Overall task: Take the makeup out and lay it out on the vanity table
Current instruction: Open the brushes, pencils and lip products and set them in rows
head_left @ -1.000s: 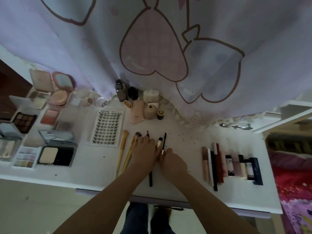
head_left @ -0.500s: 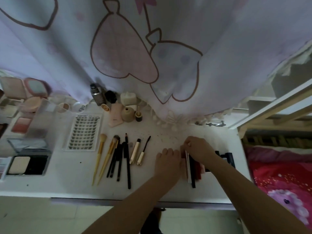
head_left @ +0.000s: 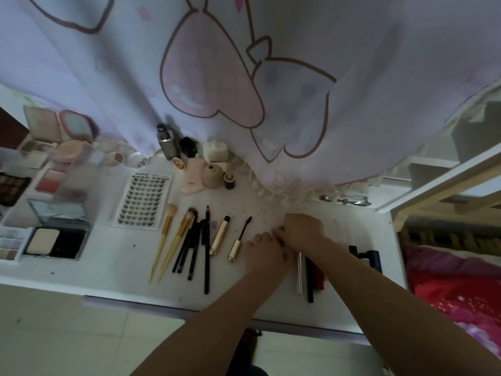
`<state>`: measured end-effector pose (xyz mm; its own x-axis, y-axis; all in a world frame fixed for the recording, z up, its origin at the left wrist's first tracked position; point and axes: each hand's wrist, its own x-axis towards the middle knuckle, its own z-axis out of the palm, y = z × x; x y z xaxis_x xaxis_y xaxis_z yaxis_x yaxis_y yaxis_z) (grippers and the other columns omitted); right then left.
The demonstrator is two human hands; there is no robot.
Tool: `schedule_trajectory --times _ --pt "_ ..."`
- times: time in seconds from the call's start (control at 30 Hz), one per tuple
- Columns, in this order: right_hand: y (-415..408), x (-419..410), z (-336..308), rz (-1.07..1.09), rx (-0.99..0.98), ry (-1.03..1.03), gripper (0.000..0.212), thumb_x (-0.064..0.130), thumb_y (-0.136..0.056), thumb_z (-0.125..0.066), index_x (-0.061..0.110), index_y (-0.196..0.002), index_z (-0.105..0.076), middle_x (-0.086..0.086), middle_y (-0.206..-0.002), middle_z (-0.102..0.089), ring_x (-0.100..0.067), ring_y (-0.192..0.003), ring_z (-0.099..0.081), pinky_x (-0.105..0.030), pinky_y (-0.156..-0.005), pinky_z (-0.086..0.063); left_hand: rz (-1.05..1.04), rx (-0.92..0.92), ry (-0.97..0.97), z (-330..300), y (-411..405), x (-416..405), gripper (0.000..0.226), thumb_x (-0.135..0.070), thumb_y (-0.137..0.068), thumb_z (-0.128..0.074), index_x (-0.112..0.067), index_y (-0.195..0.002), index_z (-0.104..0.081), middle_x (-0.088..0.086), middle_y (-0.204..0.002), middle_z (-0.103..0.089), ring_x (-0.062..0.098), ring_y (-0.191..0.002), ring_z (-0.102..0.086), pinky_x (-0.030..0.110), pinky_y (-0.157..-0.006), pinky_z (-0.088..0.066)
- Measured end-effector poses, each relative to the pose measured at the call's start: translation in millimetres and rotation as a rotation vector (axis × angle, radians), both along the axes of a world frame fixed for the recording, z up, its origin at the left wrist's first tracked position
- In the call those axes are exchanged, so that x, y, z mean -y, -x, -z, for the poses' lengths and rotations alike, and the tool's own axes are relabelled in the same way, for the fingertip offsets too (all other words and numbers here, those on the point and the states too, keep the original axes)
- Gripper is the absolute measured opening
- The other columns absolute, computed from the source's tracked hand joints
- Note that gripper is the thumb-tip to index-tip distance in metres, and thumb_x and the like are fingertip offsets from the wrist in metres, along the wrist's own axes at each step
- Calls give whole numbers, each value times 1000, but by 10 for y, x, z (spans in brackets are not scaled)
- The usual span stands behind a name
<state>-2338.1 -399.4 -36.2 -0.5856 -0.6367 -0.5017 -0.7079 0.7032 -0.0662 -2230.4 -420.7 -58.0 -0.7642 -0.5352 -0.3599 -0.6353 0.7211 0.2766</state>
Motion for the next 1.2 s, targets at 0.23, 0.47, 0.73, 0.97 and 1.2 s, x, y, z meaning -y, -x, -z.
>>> schedule_trajectory --times 0.23,0.47,0.73,0.97,1.2 --pt "-131 186 135 174 259 120 34 44 -93 -45 14 -79 -53 -7 -85 -56 -25 -90 -58 -27 -67 -36 -90 -73 -49 -22 -245 198 31 -29 -94 -40 -9 -117 -48 8 -119 -51 24 -112 -46 31 -82 -38" --pt "-150 271 -53 141 347 217 41 35 -95 -46 16 -60 -38 1 -61 -40 -10 -55 -38 -24 -50 -28 -116 -178 -68 -37 -357 357 23 -24 -96 -40 -7 -110 -48 10 -106 -58 23 -93 -55 27 -65 -33" --pt "-147 51 -581 277 568 325 48 44 -94 -48 14 -57 -51 2 -50 -46 -8 -40 -39 -18 -43 -31 -80 -406 -268 -226 -533 382 26 -28 -102 -29 -11 -104 -48 -4 -70 -47 14 -58 -41 27 -50 -28" --pt "-193 -236 -931 253 761 481 38 37 -97 -48 15 -66 -50 7 -50 -40 -5 -41 -33 -17 -42 -28 -65 -542 -454 -564 -556 393 21 -26 -101 -36 -19 -84 -45 -8 -61 -41 6 -52 -38 20 -49 -28" --pt "-156 -388 -1200 219 770 337 47 47 -97 -40 11 -75 -61 4 -48 -50 -8 -40 -40 -19 -43 -31 89 -511 -364 -700 -609 422 19 -29 -100 -38 -21 -84 -43 -7 -60 -43 15 -55 -44 34 -56 -37"
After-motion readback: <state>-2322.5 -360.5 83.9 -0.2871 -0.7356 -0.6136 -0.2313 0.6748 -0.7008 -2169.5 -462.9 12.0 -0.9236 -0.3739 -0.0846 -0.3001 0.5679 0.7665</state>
